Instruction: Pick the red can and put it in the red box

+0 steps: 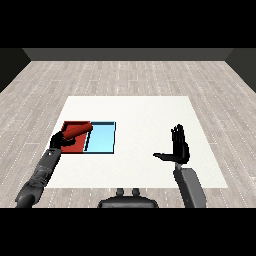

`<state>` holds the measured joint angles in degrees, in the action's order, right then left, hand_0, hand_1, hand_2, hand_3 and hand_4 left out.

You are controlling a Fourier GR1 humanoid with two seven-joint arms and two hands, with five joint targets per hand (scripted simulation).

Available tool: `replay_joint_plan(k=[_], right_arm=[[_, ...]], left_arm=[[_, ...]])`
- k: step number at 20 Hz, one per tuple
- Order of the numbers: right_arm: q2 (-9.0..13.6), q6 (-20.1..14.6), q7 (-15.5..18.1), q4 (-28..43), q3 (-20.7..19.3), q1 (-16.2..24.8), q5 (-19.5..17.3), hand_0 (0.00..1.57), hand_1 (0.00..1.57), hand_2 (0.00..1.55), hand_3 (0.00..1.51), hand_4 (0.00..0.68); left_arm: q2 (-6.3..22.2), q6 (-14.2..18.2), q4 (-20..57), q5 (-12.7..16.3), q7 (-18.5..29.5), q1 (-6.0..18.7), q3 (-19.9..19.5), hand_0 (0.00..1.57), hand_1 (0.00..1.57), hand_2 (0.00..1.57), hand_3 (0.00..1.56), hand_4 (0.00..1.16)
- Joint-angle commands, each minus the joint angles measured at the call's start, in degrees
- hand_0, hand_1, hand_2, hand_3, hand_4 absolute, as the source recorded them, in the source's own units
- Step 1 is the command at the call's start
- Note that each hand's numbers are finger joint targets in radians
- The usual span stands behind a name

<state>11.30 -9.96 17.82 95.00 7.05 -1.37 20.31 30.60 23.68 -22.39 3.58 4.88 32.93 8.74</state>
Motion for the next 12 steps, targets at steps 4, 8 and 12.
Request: replay_joint_plan(k=[4,8,12], right_arm=[[-1.4,-0.7,1.8,-4.4,-0.2,-2.6,-1.7,0.00,0.00,0.00,0.00,0.000],[-1.3,1.6,3.6,-7.2,-3.1,-5.6,0.9,0.00,0.00,0.00,0.00,0.000],[-1.2,3.5,5.8,-6.9,-1.3,-1.6,-0.6,0.00,0.00,0.00,0.00,0.000]], left_arm=[[-2.7,-4.4,13.1,-2.0,4.5,3.4,-0.2,0.88,0.88,0.93,0.78,0.52],[-2.8,-10.1,17.2,-6.2,-0.2,6.7,3.8,0.00,0.00,0.00,0.00,0.00],[-0.6,-6.3,16.0,0.0,6.9,5.7,-3.6,0.00,0.00,0.00,0.00,0.00]])
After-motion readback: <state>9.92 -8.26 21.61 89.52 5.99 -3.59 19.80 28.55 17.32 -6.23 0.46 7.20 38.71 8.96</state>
